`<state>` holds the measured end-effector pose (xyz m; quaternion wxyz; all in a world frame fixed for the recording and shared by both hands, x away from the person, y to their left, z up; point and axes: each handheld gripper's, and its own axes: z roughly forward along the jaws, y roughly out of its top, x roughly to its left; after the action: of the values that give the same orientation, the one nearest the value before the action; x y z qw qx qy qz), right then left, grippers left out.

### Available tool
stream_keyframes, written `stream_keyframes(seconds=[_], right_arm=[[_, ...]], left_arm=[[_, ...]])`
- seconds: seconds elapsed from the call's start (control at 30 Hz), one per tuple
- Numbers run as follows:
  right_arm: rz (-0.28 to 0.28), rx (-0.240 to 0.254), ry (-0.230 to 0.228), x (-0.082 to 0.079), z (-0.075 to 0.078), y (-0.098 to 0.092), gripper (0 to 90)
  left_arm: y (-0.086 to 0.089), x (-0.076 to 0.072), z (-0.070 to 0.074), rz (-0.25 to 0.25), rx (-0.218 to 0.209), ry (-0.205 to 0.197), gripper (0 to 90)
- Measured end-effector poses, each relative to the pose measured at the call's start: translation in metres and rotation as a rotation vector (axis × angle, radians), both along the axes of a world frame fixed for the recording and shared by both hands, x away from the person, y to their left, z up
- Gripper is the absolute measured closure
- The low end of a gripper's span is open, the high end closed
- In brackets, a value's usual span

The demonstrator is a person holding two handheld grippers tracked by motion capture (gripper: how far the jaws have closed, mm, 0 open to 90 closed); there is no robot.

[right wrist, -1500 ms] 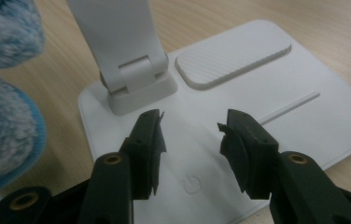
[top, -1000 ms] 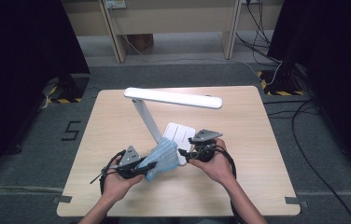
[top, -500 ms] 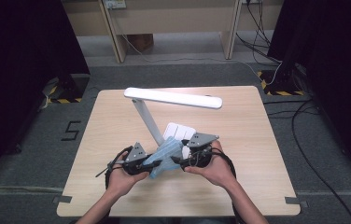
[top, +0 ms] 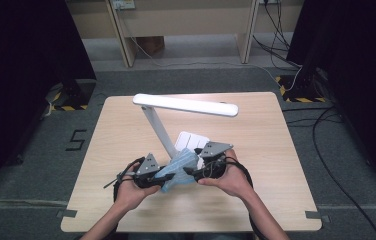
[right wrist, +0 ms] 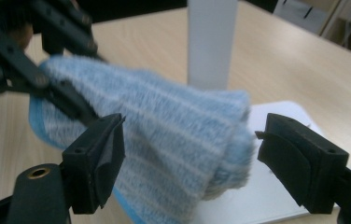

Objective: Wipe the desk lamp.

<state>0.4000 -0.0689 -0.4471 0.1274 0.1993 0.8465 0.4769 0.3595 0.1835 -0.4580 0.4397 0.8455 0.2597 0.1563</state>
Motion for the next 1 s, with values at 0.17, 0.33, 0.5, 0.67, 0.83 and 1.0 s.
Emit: stream_keyframes(seconds=[0.17, 0.33, 0.5, 0.67, 0.83, 1.0], right_arm=[[0.037, -0.016, 0.005, 0.001, -0.010, 0.008, 21.3], [0.089, -0.036, 0.011, 0.001, -0.015, 0.010, 22.7], [0.146, -0.040, 0.015, 0.001, -0.016, 0.010, 28.5], [0.166, -0.050, 0.008, -0.001, -0.018, 0.010, 43.2], [0.176, -0.050, 0.015, -0.003, -0.018, 0.010, 62.1], [0.167, -0.075, 0.015, -0.005, -0.015, 0.010, 71.0]], left_arm=[[-0.001, 0.000, 0.000, -0.032, 0.015, 0.000, 66.7], [0.000, 0.000, 0.000, -0.062, 0.024, -0.002, 66.8], [-0.003, -0.001, 0.000, -0.099, 0.032, 0.008, 67.0], [-0.005, 0.000, -0.001, -0.114, 0.038, 0.017, 67.2], [-0.006, 0.001, -0.001, -0.111, 0.041, 0.011, 67.3], [-0.008, 0.003, -0.002, -0.089, 0.012, 0.020, 64.3]])
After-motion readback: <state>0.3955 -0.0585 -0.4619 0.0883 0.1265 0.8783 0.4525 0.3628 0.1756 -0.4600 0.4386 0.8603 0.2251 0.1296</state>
